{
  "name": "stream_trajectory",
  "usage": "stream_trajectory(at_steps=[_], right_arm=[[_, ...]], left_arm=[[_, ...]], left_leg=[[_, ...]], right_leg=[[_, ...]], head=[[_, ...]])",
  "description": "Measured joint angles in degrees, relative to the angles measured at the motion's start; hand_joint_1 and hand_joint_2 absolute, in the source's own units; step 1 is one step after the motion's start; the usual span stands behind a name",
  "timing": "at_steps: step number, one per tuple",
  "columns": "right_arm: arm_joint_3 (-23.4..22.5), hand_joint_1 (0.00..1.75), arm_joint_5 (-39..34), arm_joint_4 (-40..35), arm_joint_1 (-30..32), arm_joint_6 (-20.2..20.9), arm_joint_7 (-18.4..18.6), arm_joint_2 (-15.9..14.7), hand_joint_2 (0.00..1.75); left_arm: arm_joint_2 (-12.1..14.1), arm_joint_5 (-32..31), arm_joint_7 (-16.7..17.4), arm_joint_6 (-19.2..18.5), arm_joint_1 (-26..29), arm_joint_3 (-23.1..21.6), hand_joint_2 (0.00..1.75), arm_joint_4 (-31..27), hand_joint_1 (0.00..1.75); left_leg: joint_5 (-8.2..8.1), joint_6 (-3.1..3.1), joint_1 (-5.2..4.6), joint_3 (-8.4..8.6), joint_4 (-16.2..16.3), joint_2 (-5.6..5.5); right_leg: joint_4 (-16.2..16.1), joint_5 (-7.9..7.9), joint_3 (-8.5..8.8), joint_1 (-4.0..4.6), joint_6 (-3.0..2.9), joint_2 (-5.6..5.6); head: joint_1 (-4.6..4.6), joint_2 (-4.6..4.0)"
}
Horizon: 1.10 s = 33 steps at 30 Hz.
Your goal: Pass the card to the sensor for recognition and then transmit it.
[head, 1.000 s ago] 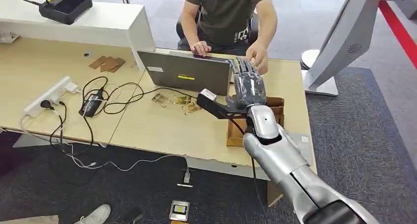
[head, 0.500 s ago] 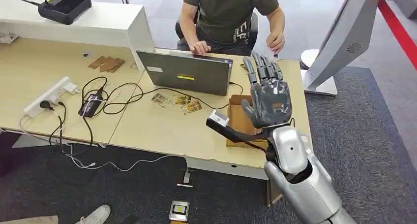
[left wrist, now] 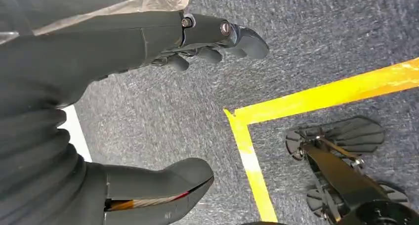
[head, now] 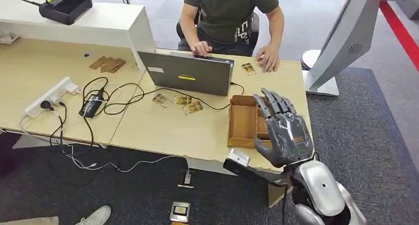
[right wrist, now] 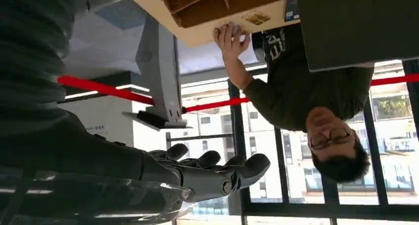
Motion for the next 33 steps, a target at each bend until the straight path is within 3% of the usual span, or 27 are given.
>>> stream_trajectory(at_steps=[6,14,17,23,33], right_arm=[[0.22,0.00,-5.13,2.14,0.09,3.32,1.53,-0.63,1.75],[1.14,0.00,-8.11,7.96,-2.09,2.95,2.82,-0.65,1.75],[1.27,0.00,-8.89,11.35,-3.22,0.43,2.82,-0.50,1.75],[1.51,0.00,-9.42,22.04,-4.80,-8.71,0.26,0.77,1.75],[2.01,0.00,-10.90,37.60,-5.41,-15.76,-1.57,3.56,1.75]], left_arm=[[-0.63,0.68,0.24,0.50,0.04,0.85,1.75,0.22,0.00],[-1.31,1.27,0.85,1.31,0.03,1.75,1.75,0.50,0.00],[-1.49,1.20,1.03,1.31,0.04,2.08,1.75,0.55,0.00],[-1.79,1.18,1.38,1.53,0.01,2.14,1.75,0.55,0.00],[-0.63,1.18,0.85,0.48,0.02,2.47,1.75,0.55,0.00]], left_leg=[[0.01,0.00,0.00,-0.02,0.00,-0.03],[0.00,0.00,0.00,-0.03,0.00,-0.05],[0.00,0.00,0.00,-0.04,0.00,-0.05],[0.01,0.01,0.00,-0.04,0.00,-0.09],[0.01,0.00,0.01,-0.03,0.00,-0.10]], right_leg=[[0.01,0.00,0.02,0.00,0.00,-0.02],[0.02,0.00,0.03,0.00,0.00,-0.02],[0.02,0.00,0.02,0.00,0.00,-0.02],[0.02,0.00,0.04,0.00,0.01,-0.05],[0.03,-0.01,0.02,0.01,0.00,-0.05]], head=[[0.02,0.00],[0.00,0.00],[0.00,0.00],[0.00,0.00],[0.00,0.00]])
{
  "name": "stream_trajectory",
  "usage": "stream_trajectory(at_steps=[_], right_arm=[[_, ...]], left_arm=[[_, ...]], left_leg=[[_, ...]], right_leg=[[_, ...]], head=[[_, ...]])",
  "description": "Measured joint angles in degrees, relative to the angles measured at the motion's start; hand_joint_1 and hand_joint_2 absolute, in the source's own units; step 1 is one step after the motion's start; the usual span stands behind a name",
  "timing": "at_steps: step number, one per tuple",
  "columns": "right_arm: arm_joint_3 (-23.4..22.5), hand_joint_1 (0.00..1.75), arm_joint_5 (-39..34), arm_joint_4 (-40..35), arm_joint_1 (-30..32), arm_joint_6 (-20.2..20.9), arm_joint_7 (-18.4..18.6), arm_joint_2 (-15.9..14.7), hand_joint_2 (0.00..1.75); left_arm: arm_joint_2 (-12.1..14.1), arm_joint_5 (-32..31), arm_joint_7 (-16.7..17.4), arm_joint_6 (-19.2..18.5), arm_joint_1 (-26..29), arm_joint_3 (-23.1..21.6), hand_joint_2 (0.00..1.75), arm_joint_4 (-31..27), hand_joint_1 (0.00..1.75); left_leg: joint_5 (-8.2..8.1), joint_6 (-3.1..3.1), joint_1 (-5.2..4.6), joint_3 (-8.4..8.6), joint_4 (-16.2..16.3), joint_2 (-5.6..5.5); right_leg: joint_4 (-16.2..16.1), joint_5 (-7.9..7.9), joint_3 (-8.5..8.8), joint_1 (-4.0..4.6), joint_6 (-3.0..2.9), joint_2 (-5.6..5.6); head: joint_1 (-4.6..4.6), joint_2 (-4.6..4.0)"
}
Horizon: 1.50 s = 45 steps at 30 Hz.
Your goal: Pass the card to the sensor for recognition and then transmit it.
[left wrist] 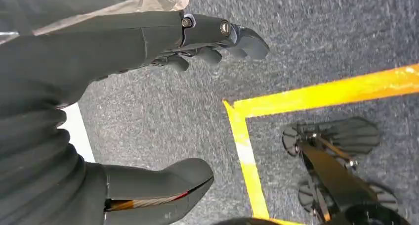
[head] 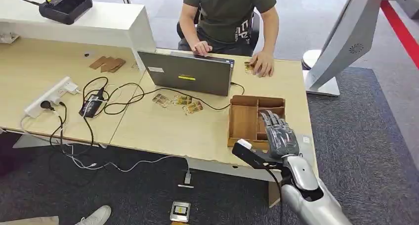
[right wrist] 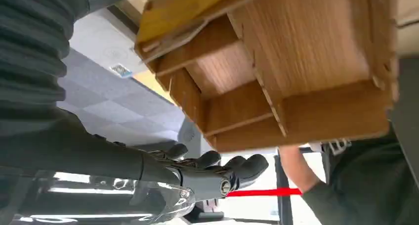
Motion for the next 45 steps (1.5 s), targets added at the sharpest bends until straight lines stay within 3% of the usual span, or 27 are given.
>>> stream_trajectory(at_steps=[11,19,35,45], right_arm=[[-0.22,0.00,1.86,6.38,1.13,-6.55,2.34,0.09,1.75],[-1.60,0.00,5.05,8.21,2.56,-12.94,1.81,0.06,1.75],[-2.89,0.00,6.01,10.38,3.54,-13.64,1.14,0.61,1.75],[-2.62,0.00,5.12,12.19,2.14,-14.14,0.28,2.12,1.75]], left_arm=[[1.42,-0.24,-0.15,-0.59,0.09,0.02,1.75,0.00,0.00],[1.29,-0.44,-0.15,0.02,0.09,0.00,1.75,0.00,0.00],[1.18,-0.96,-0.13,-0.06,0.03,0.00,1.75,-0.02,0.00],[2.27,-1.14,1.81,-1.35,-0.84,-0.02,1.75,-0.44,0.00]], left_leg=[[0.00,0.00,-0.01,0.01,0.00,0.02],[0.00,0.00,-0.01,0.01,0.00,0.02],[0.00,0.00,-0.01,0.01,0.00,0.03],[0.01,-0.01,-0.01,0.03,0.00,0.03]], right_leg=[[-0.01,0.00,-0.01,-0.01,0.00,0.00],[-0.01,0.00,-0.01,-0.01,0.00,0.00],[-0.01,0.00,-0.01,-0.01,0.00,0.00],[0.00,0.01,0.00,0.00,0.00,0.00]], head=[[0.00,0.00],[0.00,0.00],[0.00,0.00],[0.02,0.00]])
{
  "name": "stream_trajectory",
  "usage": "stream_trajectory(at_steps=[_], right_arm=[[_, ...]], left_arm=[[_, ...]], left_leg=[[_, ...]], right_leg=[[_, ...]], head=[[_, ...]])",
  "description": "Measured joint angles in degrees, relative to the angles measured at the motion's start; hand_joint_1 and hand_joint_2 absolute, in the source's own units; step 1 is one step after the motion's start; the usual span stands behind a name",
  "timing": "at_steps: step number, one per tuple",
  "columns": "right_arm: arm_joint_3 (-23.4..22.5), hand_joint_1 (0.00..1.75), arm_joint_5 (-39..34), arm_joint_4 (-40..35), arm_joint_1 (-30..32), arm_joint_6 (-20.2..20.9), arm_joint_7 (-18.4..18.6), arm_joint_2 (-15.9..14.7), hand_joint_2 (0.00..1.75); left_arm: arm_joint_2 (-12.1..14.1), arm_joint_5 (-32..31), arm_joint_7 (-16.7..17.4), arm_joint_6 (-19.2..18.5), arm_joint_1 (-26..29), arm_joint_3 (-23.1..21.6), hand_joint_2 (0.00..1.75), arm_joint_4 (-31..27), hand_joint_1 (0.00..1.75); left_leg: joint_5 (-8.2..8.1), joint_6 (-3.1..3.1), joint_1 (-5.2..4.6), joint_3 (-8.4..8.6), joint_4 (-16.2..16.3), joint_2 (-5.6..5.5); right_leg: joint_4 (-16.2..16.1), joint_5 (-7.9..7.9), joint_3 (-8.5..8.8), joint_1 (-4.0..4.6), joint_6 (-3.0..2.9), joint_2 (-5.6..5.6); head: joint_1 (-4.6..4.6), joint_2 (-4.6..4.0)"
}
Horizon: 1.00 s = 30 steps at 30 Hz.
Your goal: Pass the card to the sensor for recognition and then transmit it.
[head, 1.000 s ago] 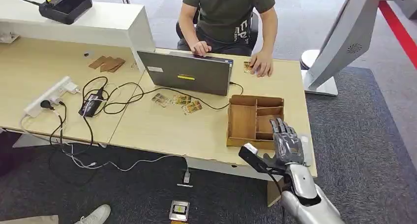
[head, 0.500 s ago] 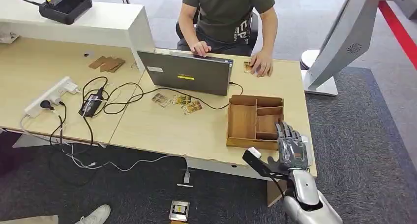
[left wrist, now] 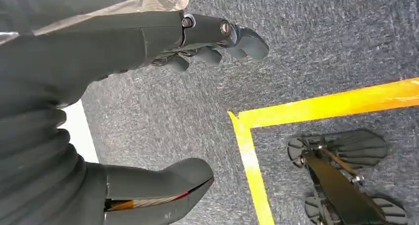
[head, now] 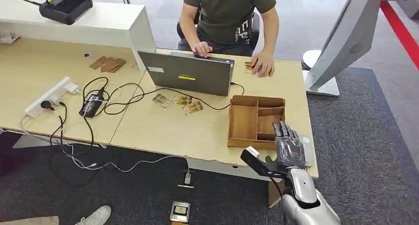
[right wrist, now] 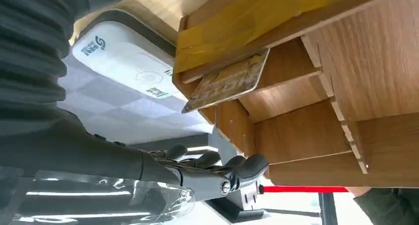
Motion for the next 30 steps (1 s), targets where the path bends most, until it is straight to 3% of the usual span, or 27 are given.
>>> stream_trajectory(at_steps=[30], right_arm=[[2.60,0.00,-5.12,6.23,-3.95,-1.84,0.68,1.12,1.75]], left_arm=[[1.07,-0.11,1.44,-0.20,-1.27,-0.09,1.75,-1.07,0.00]], left_leg=[[0.00,0.00,0.00,-0.01,0.00,0.00]], right_leg=[[0.00,0.00,-0.01,0.00,0.00,0.00]], head=[[-0.02,0.00]])
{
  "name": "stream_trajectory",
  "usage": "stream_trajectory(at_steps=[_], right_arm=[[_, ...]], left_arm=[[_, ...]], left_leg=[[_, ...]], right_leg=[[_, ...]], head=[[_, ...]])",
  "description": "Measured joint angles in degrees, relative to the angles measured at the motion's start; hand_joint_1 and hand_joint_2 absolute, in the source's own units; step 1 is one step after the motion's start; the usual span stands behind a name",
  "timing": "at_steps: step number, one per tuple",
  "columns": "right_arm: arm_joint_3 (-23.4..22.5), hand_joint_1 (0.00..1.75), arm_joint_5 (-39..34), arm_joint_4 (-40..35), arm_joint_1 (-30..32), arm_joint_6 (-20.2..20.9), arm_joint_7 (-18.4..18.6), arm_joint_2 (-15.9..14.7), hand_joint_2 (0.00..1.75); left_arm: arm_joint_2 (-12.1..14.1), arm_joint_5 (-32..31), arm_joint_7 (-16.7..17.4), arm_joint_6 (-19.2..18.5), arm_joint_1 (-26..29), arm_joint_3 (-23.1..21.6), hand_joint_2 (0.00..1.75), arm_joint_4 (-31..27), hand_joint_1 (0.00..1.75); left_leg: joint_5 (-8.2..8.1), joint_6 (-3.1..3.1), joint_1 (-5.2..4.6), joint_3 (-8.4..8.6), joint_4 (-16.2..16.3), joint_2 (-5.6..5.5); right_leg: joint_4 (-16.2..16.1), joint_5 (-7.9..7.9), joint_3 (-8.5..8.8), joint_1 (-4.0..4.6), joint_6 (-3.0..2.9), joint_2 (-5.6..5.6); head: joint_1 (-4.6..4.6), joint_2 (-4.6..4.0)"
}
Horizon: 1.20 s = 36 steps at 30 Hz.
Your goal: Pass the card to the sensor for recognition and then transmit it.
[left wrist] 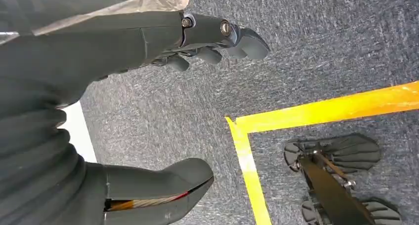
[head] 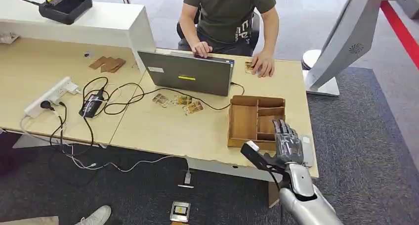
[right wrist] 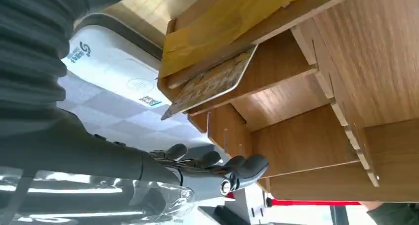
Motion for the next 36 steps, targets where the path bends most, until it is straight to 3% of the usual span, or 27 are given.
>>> stream_trajectory(at_steps=[20,21,22,24,36], right_arm=[[1.16,0.00,0.59,-0.07,-0.07,-0.04,1.33,-0.17,1.75],[1.36,0.45,0.85,-0.33,-0.14,-0.06,1.53,-0.22,1.75],[1.42,1.59,0.90,-0.31,-0.19,-0.09,1.53,-0.24,1.75],[1.55,1.75,0.92,-0.33,-0.25,-0.15,1.53,-0.28,1.75],[2.06,1.75,0.72,-0.63,-0.51,-1.38,0.85,-0.55,1.75]], left_arm=[[0.13,0.13,0.55,0.13,-0.15,0.00,1.75,-0.29,0.00],[0.28,0.13,0.55,0.11,-0.23,0.00,1.75,-0.33,0.00],[0.31,0.13,0.57,0.11,-0.27,0.00,1.75,-0.33,0.00],[0.44,0.11,0.63,0.02,-0.32,0.00,1.75,-0.44,0.00],[2.40,0.30,1.64,-1.40,-0.69,0.00,1.75,-1.20,0.00]], left_leg=[[0.00,0.00,0.00,0.01,0.00,0.00],[0.00,0.00,0.00,0.01,0.00,0.00],[0.00,0.00,0.00,0.01,0.00,0.00],[0.00,0.00,0.00,0.01,0.00,0.00],[0.00,0.00,0.00,0.01,0.00,0.00]], right_leg=[[0.00,0.00,0.00,0.00,0.00,0.00],[0.00,0.00,0.00,0.00,0.00,0.00],[0.00,0.00,0.00,0.00,0.00,0.00],[0.00,0.00,0.00,0.00,0.00,0.00],[0.01,0.00,0.00,0.00,0.00,0.00]], head=[[0.00,0.00],[0.00,0.00],[0.00,0.00],[0.00,0.00],[0.02,0.00]])
